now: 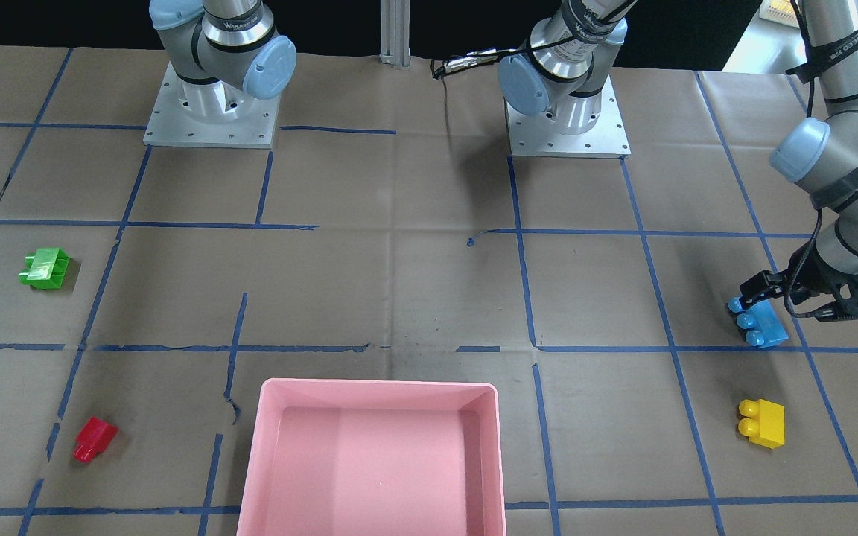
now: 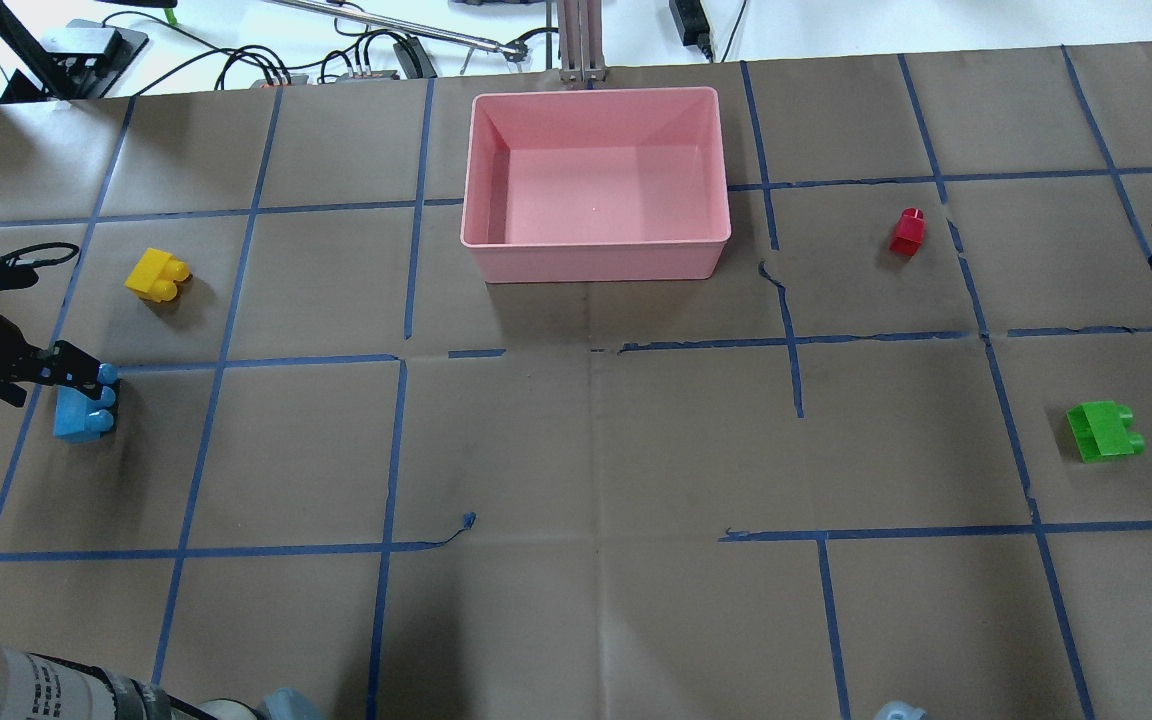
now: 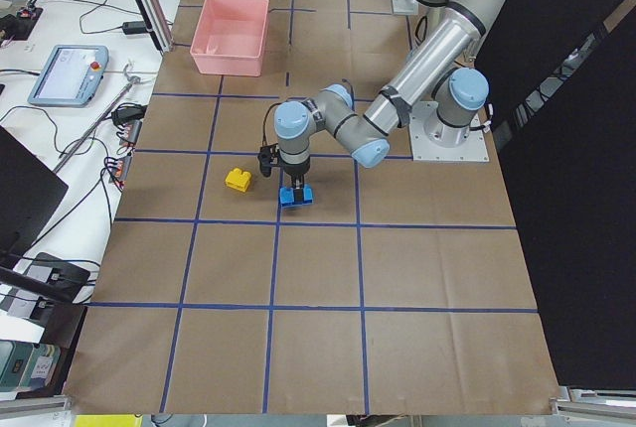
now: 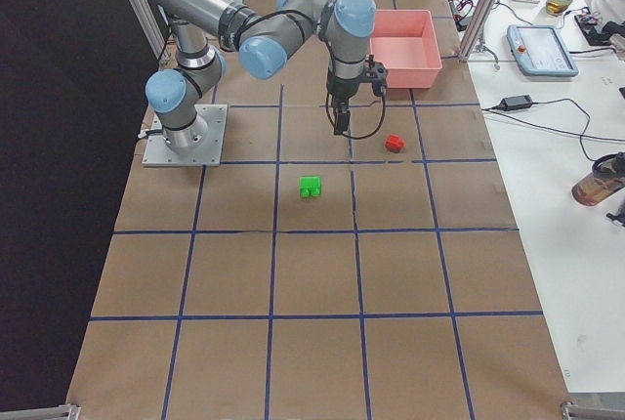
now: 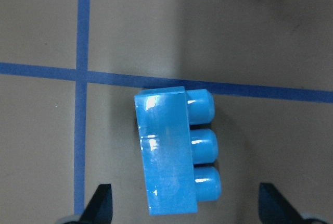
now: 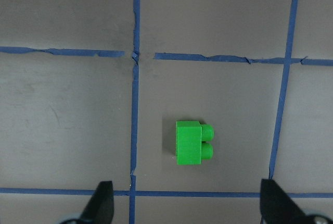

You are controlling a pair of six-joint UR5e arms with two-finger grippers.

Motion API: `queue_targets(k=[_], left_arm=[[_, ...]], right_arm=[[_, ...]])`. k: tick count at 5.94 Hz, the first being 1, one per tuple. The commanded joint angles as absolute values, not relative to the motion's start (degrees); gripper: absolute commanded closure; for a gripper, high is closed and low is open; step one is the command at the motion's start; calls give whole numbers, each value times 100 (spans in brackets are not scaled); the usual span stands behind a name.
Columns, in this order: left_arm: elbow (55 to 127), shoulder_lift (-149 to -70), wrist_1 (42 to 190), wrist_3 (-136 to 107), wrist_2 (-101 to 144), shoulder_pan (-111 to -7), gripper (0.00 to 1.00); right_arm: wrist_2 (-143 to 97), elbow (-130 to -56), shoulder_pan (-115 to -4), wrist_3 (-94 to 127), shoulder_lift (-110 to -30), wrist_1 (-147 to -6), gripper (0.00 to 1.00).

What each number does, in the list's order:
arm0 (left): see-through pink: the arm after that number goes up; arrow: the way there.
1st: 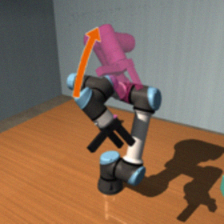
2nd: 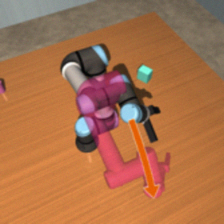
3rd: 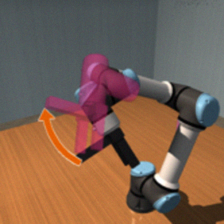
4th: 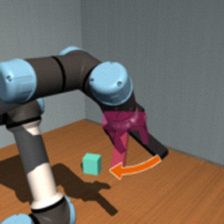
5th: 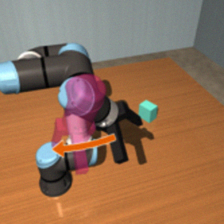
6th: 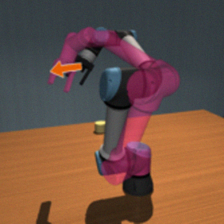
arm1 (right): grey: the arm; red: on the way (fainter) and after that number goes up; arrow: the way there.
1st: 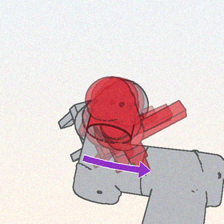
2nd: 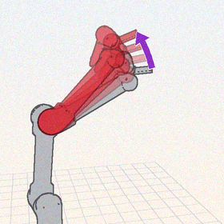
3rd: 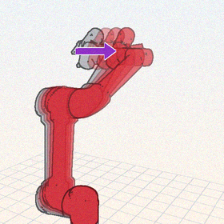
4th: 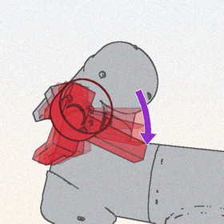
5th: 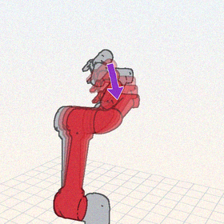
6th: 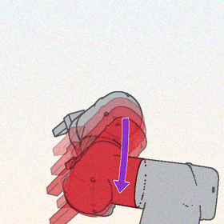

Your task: Put all blocks into box

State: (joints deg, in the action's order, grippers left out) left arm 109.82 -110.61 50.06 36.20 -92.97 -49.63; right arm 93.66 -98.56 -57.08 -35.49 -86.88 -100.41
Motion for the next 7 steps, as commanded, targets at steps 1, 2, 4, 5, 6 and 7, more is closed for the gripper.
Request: queue_targets(k=[1, 2, 4, 5, 6, 7], left_arm=[[11004, -11206, 4922, 3674, -9229, -4922, 1], [11039, -11241, 4939, 3691, -9246, -4965, 1], [10952, -11399, 4939, 3735, -9290, -4957, 1], [10951, -11408, 4948, 3788, -9299, -4957, 1], [10951, -11452, 4948, 3814, -9299, -4957, 1], [10942, -11513, 4931, 3823, -9273, -4957, 7]], right_arm=[[9510, -10631, -5547, -3639, -8404, -11157, 0], [9475, -10931, -5415, -3865, -8176, -11641, 0], [9474, -11450, -5265, -3928, -7754, -12407, 0], [9492, -11609, -5204, -3946, -7621, -12488, 0], [9518, -11723, -5194, -3938, -7533, -12489, 0], [9527, -11751, -5177, -3938, -7384, -12585, 0]])
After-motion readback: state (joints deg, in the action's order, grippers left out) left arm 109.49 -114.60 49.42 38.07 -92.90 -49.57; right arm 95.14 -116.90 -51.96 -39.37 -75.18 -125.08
